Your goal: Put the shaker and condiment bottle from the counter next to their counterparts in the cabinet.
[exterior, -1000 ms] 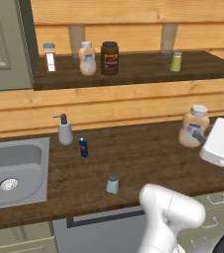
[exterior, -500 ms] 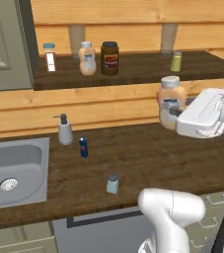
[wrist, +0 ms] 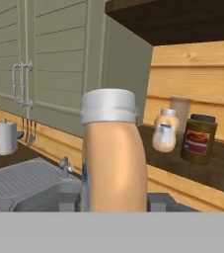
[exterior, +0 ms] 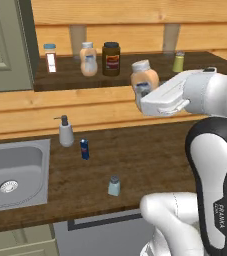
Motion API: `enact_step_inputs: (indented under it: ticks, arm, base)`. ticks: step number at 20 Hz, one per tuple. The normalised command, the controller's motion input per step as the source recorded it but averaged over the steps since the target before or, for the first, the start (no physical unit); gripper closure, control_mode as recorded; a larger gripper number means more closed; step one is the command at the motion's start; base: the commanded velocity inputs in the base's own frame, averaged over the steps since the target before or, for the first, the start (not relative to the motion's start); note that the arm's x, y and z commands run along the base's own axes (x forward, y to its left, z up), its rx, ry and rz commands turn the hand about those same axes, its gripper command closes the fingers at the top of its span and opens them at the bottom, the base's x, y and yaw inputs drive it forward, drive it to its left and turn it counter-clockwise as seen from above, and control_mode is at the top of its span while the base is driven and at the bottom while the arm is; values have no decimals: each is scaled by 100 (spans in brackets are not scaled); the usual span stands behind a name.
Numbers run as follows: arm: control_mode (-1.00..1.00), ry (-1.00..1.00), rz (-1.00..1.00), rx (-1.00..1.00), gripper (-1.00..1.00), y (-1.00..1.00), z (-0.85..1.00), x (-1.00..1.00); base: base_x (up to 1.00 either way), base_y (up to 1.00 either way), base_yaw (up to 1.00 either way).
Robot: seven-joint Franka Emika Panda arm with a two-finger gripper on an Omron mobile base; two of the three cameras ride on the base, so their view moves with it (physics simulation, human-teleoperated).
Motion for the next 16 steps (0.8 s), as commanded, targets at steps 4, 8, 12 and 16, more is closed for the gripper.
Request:
enact_step_inputs:
  ticks: [4, 8, 12, 16]
  arm:
    - [-100, -9, -9, 20, 100, -2, 0, 22]
    - [-100, -20, -20, 21, 100, 20, 0, 18]
    - [-100, 0, 0, 0, 100, 8, 0, 10]
    - [-100, 21, 0, -9, 100, 22, 25, 40]
  base:
    - [0, 0, 0]
    - [0, 0, 0]
    - [0, 0, 0]
    - [0, 0, 0]
